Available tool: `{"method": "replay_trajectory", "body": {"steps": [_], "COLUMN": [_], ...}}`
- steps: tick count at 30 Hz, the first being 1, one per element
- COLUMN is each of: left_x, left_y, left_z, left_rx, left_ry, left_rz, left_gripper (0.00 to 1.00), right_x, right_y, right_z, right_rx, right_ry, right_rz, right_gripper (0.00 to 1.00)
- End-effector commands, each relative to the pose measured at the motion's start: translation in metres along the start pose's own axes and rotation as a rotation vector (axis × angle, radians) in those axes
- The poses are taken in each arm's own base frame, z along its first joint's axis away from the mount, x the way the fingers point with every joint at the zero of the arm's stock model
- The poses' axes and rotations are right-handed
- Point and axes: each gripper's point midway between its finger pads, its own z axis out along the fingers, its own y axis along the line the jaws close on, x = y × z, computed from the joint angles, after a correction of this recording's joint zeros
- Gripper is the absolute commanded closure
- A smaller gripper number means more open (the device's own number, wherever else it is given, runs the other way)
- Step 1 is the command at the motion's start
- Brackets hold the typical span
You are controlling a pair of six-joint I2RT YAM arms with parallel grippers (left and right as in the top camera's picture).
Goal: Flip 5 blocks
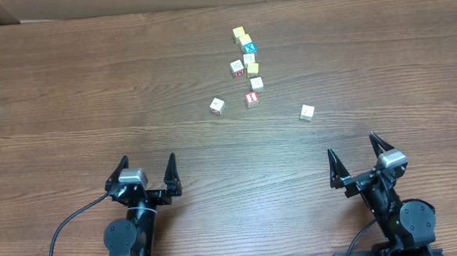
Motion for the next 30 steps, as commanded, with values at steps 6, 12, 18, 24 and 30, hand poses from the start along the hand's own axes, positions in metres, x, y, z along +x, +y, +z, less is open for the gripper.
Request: {"method": "replay_trajectory", "body": {"steps": [6, 12, 18, 24, 30], "left_x": [-0.0008, -0.0008, -0.0005, -0.0005, -0.0005], "left_y": [-0.0011, -0.0013, -0.0034, -0.0034, -0.0035], "left_z": [-0.0005, -0.0005, -0.0005, -0.0005, -0.0005], "left_rx": [0.009, 0.01, 0.019, 0.019, 0.019], "left_ry": [-0.008, -0.008, -0.007, -0.007, -0.007], "left_rz": [0.022, 0.022, 0.023, 0.023, 0.023], "left_gripper": [0.0, 0.0, 0.0, 0.0, 0.0], "right_x": [0.0024, 0.0024, 0.0024, 0.0024, 0.0024], "right_y": [-0.0016, -0.0016, -0.0016, -0.0016, -0.0016], "right_z": [0.0002, 0.0002, 0.0002, 0.0002, 0.0002], "right_rx": [0.004, 0.004, 0.004, 0.004, 0.004], "right_ry": [-0.001, -0.001, -0.001, -0.001, -0.001], "right_rz": [0.006, 0.006, 0.006, 0.006, 0.006], "right_gripper": [0.0, 0.0, 0.0, 0.0, 0.0]}}
